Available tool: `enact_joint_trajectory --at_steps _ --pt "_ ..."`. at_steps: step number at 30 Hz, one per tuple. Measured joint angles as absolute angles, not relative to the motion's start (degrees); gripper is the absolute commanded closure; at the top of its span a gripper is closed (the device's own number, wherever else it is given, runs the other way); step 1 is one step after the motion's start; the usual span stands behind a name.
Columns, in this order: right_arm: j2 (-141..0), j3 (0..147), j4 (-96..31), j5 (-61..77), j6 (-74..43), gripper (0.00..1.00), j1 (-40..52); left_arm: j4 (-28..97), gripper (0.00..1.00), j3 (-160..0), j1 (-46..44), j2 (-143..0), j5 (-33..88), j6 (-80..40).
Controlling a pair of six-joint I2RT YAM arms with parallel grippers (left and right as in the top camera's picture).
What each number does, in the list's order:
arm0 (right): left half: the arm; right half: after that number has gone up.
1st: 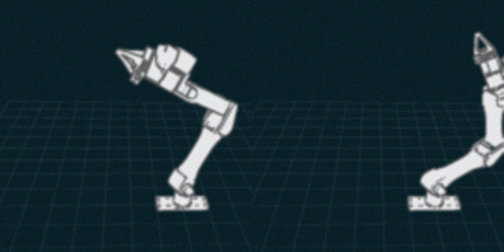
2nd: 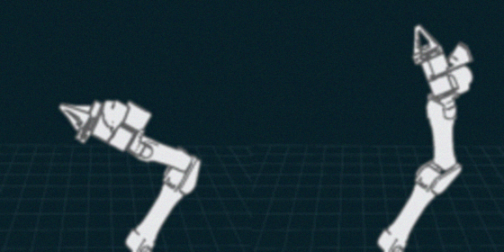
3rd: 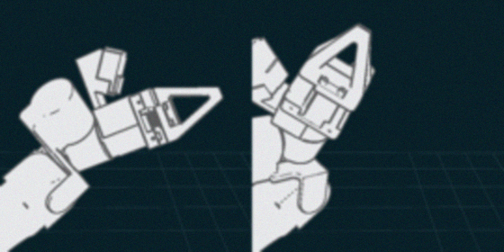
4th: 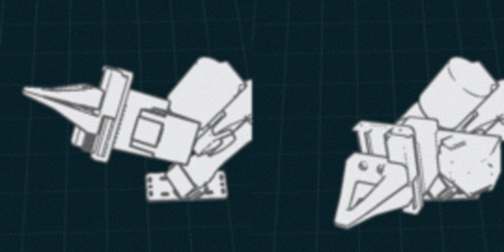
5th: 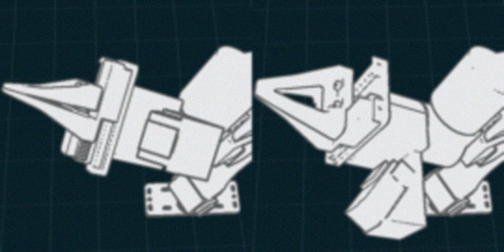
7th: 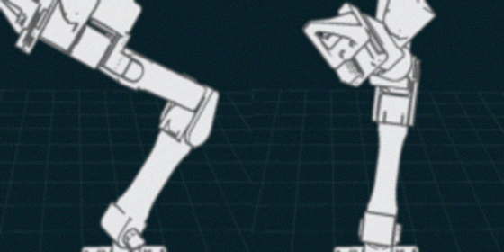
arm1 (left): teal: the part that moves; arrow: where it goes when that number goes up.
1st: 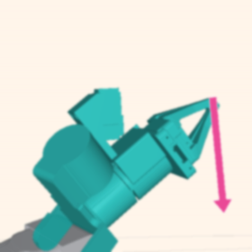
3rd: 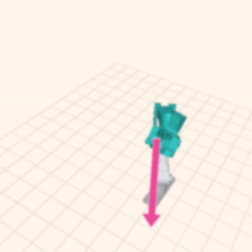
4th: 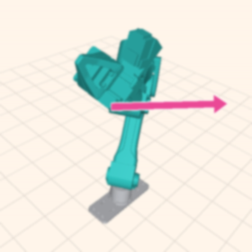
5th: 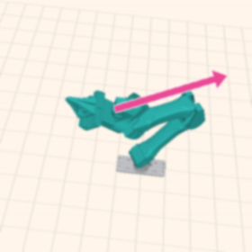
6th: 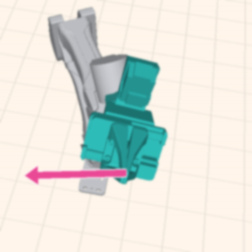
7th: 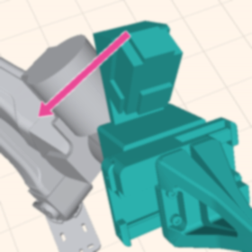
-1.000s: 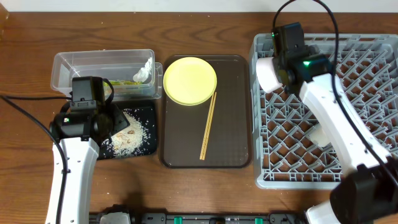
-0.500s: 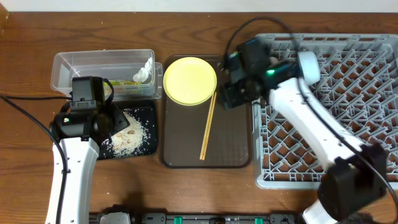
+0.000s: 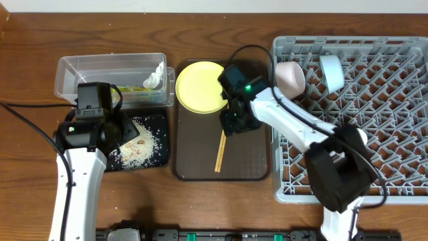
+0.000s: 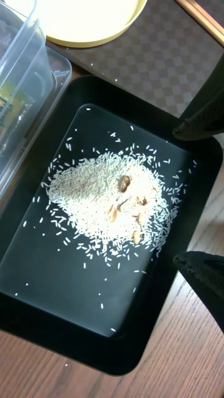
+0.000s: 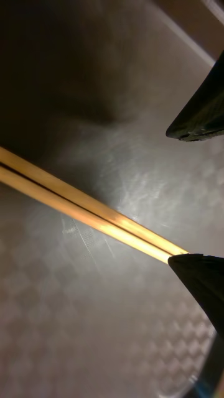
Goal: Sort waste into correct bins and load items into the dishwasher rack
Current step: 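Lower the right gripper and pinch one wooden chopstick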
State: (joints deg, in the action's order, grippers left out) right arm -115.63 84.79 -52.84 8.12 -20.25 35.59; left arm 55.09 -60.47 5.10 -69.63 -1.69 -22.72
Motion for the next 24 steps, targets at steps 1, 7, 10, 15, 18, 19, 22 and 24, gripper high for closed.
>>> enact_joint_trajectory --at_steps 1,7,10,15,18,19,22,24 --pt "-116.4 84.8 -52.6 8.0 -20.9 0.43 35.7 55.1 0.39 -60.5 5.1 -69.6 -1.7 -22.7" --pt "-119.4 84.8 -50.7 7.3 -23.8 0.44 36.3 55.1 0.39 -60.5 5.1 -69.6 -1.7 -22.7" --pt "-119.6 84.8 -50.7 5.7 -25.2 0.43 36.8 55.1 0.39 -60.5 5.1 -69.6 -1.7 -22.7" --pt "-119.6 84.8 -50.7 3.0 -26.2 0.44 37.9 55.1 0.39 -60.5 5.1 -69.6 -1.7 -22.7" --pt "-119.6 84.8 -50.9 2.1 -26.6 0.43 38.1 55.1 0.39 -60.5 5.1 -69.6 -1.7 -22.7" --pt "-119.6 84.8 -51.0 1.8 -26.7 0.43 38.1 55.1 0.39 -60.5 5.1 -69.6 -1.7 -22.7" --pt "-119.6 84.8 -51.0 1.4 -27.0 0.43 38.1 55.1 0.39 -60.5 5.1 -69.6 -1.7 -22.7" --pt "-119.6 84.8 -51.0 1.3 -27.4 0.43 38.2 55.1 0.39 -60.5 5.1 -69.6 -1.7 -22.7"
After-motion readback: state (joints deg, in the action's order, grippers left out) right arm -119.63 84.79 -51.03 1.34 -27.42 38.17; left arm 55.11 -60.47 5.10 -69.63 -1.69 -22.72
